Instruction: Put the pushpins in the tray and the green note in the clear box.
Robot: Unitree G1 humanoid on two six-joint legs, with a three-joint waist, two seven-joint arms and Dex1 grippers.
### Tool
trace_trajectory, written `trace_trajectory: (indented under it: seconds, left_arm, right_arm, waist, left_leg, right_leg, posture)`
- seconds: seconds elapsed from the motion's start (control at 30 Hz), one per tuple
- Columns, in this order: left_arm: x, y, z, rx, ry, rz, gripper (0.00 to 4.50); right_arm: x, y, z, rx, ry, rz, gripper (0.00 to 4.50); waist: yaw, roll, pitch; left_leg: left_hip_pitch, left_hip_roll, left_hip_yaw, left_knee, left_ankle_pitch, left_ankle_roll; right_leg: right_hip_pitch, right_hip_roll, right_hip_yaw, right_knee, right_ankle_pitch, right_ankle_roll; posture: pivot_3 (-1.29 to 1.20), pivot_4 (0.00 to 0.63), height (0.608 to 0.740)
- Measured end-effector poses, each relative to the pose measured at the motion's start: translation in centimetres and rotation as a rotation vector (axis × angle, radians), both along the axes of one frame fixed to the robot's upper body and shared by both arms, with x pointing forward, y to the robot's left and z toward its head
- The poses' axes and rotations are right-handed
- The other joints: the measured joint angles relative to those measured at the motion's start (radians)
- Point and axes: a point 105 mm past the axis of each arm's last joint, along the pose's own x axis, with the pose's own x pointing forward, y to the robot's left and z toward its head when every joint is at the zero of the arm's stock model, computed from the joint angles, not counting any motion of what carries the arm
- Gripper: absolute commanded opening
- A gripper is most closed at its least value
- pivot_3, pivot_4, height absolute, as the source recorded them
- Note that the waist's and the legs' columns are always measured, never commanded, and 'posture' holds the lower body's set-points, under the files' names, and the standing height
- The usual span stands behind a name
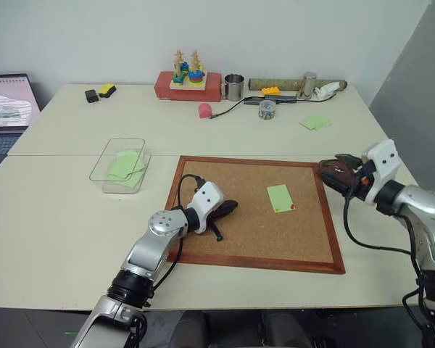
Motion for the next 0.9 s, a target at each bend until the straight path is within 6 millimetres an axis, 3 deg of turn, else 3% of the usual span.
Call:
trace_trajectory:
  seconds: [0.2,0.43,0.6,0.9]
  left_arm:
    - [0.0,0.2,-0.1,0.006,0.001,0.006,0.0]
    - [-0.1,0.2,-0.2,0.009,0.0,0.006,0.0]
    - [-0.1,0.2,-0.2,0.018,-0.004,0.004,0.0]
    - [-0.2,0.1,-0.3,0.021,-0.004,0.001,0.0]
  right_arm:
    - [-3.3,1.6,-3.3,-0.039,0.131,0.093,3.51]
    - [-4.0,2.9,-5.4,-0.069,0.164,0.106,3.51]
    - [-2.3,4.4,-5.7,-0.049,0.112,0.077,3.51]
    - [0.3,4.7,-7.1,-0.037,0.105,0.023,3.51]
  waist:
    - [0.0,0.0,0.0]
    - [0.0,0.0,-0.001]
    - [-0.001,-0.001,-0.002]
    - [-0.001,-0.001,-0.002]
  left_leg:
    - [0.0,0.0,0.0,0.0,0.0,0.0]
    - [0.0,0.0,0.0,0.0,0.0,0.0]
    - [0.0,0.0,0.0,0.0,0.0,0.0]
    - [0.0,0.0,0.0,0.0,0.0,0.0]
  right_leg:
    - [0.0,0.0,0.0,0.0,0.0,0.0]
    - [0.0,0.0,0.0,0.0,0.0,0.0]
    - [0.0,0.0,0.0,0.0,0.0,0.0]
    - [0.0,0.0,0.0,-0.001,0.0,0.0]
  posture:
    - [0.0,0.15,0.74]
    - [0.0,0.15,0.74]
    - [0.0,0.15,0.74]
    - [0.0,0.15,0.74]
